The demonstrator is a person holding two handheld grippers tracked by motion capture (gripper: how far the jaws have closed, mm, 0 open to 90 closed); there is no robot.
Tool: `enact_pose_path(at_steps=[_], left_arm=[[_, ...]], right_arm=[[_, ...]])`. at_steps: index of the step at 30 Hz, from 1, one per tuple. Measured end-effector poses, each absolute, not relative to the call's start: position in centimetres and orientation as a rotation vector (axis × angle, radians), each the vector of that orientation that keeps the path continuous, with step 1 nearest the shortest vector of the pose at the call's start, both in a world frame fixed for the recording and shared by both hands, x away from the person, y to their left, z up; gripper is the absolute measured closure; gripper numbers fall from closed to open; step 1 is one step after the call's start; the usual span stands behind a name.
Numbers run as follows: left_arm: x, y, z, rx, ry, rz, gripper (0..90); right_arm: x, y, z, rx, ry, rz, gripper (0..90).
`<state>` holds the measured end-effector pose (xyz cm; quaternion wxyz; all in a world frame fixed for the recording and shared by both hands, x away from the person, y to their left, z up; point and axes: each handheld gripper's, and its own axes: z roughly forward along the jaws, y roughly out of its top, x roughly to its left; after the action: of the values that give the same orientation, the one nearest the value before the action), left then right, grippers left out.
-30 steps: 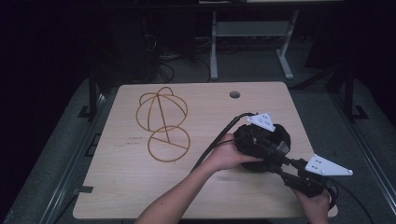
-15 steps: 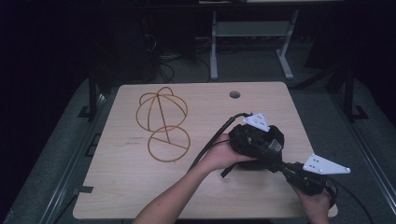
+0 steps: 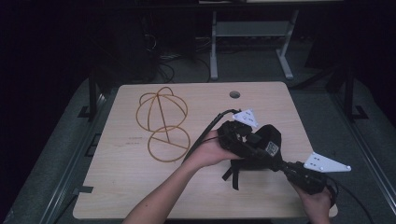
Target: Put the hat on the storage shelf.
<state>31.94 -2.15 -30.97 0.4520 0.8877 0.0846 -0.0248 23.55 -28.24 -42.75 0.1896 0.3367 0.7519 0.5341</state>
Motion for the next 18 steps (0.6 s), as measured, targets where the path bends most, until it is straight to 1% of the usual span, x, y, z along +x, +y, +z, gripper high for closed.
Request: enact_pose_path(at_steps=[5, 13, 18], left_arm=[[31.7, -0.3, -30.9, 2.21, 0.217, -0.006, 41.8], [31.5, 1.8, -31.3, 2.197, 0.244, 0.016, 41.0], [31.0, 3.6, -31.8, 2.196, 0.261, 0.044, 40.4]], right_arm=[[23.8, -28.5, -42.6, 0.972, 2.116, 1.518, 87.2], [24.2, -28.9, -42.0, 0.983, 2.102, 1.535, 87.3], [24.6, -29.7, -40.9, 1.0, 2.081, 1.572, 87.4]])
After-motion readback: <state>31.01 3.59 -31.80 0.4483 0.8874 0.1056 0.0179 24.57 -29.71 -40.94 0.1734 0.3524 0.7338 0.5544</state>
